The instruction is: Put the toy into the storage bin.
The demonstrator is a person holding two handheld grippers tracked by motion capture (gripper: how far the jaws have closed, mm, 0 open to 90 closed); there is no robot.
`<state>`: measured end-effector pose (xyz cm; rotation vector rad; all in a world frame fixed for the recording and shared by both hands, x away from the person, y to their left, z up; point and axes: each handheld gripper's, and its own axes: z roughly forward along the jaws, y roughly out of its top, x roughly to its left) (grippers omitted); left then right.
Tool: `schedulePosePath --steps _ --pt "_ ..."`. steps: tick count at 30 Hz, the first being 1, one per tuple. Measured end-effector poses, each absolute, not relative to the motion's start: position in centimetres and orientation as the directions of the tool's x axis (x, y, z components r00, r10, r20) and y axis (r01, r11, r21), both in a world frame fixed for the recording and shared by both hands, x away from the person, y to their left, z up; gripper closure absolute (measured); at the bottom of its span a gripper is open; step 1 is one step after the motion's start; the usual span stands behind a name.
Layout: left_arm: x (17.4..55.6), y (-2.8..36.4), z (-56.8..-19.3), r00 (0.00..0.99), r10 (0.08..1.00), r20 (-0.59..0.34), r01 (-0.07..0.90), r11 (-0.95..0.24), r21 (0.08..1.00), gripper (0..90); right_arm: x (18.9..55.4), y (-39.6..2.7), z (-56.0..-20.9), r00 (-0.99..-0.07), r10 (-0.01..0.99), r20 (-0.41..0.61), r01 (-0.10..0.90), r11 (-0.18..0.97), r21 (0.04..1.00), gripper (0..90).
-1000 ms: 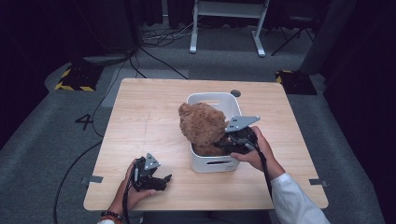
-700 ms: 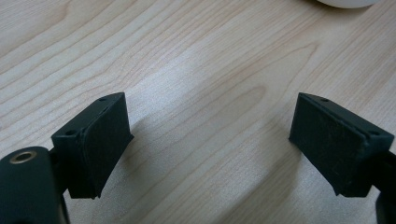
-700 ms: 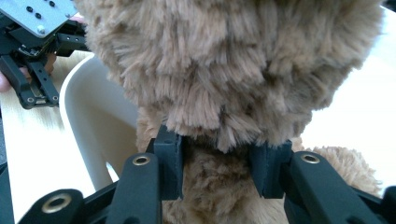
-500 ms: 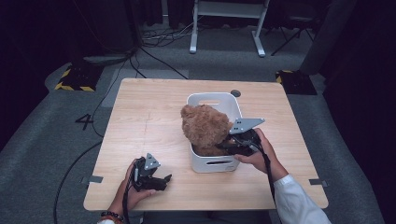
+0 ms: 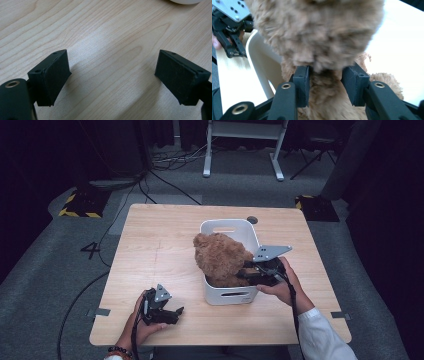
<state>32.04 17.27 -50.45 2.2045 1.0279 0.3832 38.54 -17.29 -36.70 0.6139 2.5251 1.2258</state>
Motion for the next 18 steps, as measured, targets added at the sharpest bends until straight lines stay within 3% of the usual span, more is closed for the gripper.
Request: schedulePosePath --steps 18 --pt "32.0 17.3 -50.5 0.647 0.762 -0.014 0.566 -0.468 0.678 12.4 38.2 -19.2 -36.4 -0.865 0.497 -0.071 0.247 0.543 0.803 44.7"
